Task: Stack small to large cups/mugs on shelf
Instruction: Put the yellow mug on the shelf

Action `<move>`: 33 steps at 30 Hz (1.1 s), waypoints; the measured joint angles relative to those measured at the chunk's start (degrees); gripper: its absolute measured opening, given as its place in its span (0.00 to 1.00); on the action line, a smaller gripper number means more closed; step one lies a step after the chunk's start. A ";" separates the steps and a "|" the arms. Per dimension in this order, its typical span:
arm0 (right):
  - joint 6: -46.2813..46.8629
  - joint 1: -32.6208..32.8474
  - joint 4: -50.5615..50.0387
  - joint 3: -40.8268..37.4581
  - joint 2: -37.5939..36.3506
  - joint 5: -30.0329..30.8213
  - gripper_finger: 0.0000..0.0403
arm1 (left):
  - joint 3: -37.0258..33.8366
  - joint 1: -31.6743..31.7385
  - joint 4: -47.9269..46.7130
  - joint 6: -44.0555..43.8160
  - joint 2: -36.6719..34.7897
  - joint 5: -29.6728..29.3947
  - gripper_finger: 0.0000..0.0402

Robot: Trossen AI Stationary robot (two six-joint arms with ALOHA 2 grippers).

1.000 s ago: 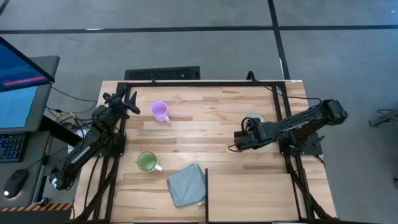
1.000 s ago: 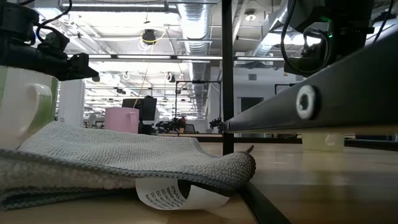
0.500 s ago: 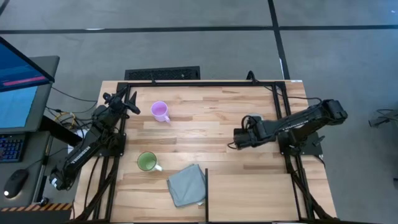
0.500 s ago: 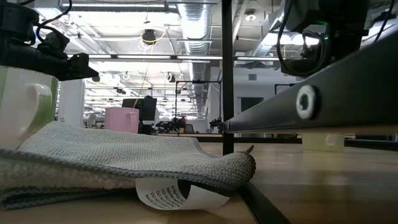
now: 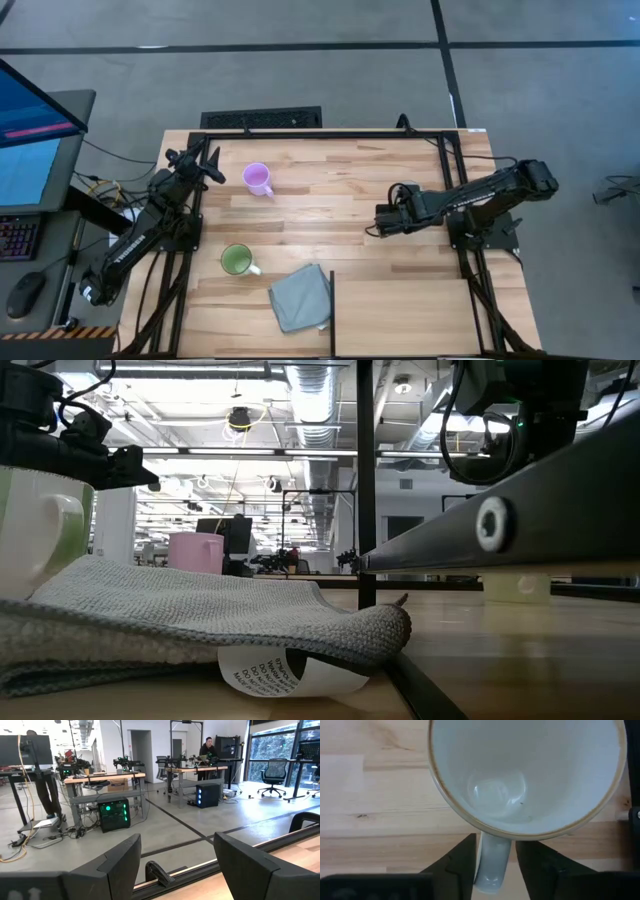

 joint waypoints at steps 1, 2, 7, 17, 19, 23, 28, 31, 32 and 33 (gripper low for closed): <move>0.00 0.02 0.03 0.00 0.00 0.00 0.36 | 0.01 0.00 0.00 0.00 -0.01 0.00 0.60; -0.05 0.02 0.04 0.00 0.00 0.00 0.34 | 0.00 0.00 0.00 0.00 -0.02 0.00 0.60; -0.48 0.02 -0.07 0.00 0.00 0.00 0.27 | -0.01 0.00 0.00 0.00 0.00 0.02 0.60; -2.01 0.02 0.00 0.04 0.00 -1.03 0.20 | 0.01 0.00 0.00 0.00 -0.02 0.02 0.60; -2.18 0.04 0.00 0.04 0.00 -1.11 0.19 | 0.01 0.00 -0.01 0.00 -0.02 0.02 0.60; -2.20 0.17 0.00 0.04 0.00 -1.27 0.19 | 0.01 0.00 0.00 0.00 0.00 0.02 0.60; -3.46 0.17 0.04 0.04 0.00 -1.42 0.19 | 0.00 -0.02 0.00 0.00 0.00 0.02 0.60; -3.48 0.17 0.06 0.04 0.00 -1.40 0.19 | 0.00 -0.01 0.00 0.00 -0.01 0.00 0.60; -3.48 0.17 0.07 0.04 0.00 -1.40 0.19 | 0.01 -0.01 -0.02 0.00 -0.02 0.02 0.60; -3.48 0.17 0.07 0.04 0.00 -1.42 0.19 | 0.01 -0.02 0.00 0.00 0.00 0.00 0.60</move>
